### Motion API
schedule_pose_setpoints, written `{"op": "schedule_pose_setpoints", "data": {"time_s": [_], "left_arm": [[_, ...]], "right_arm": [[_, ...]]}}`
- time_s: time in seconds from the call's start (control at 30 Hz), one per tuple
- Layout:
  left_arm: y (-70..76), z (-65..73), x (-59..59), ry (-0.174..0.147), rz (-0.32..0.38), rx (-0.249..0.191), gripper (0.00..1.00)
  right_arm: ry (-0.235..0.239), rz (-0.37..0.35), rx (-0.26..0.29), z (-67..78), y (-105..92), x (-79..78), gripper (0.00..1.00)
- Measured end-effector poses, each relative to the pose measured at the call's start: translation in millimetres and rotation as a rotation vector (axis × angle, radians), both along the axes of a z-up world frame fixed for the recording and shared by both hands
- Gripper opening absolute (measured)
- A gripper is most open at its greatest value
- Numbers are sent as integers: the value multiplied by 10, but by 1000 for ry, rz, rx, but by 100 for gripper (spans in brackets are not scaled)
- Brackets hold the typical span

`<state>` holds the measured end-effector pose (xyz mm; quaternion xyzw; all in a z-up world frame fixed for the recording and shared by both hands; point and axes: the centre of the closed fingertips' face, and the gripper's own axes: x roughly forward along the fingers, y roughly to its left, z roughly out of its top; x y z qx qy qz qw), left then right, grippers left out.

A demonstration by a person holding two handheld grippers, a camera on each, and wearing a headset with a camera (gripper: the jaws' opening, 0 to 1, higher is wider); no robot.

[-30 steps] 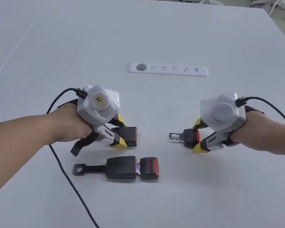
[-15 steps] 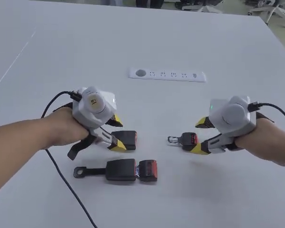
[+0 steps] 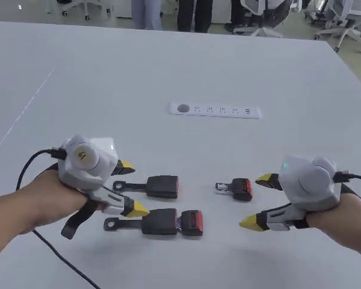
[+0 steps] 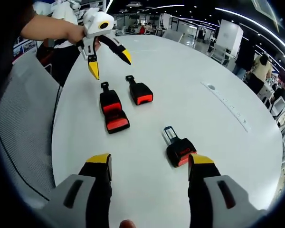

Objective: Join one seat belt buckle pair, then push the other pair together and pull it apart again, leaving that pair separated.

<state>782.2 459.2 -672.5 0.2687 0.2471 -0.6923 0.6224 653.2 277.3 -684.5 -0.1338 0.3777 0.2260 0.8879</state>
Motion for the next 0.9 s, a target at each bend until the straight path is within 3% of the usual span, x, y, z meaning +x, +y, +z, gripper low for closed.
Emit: {"op": "schedule_pose_setpoints", "data": {"time_s": [0.1,0.4,0.53,0.77,0.9], "left_arm": [[166,80,-4,15,75,-32,75],[451,175,-136,18,164,-70,90],[556,157,-142,37,213,-73,99],[739,153,-128,31,252,-71,100],[836,118,-138,49,284,-75,100]], "right_arm": [[-49,-27,24,130,113,-54,69],[-58,-89,46,165,205,-282,82],[-48,-121,60,141,189,-377,85],[-98,-204,73,219,77,-371,99],[-103,-229,75,232,75,-412,99]]}}
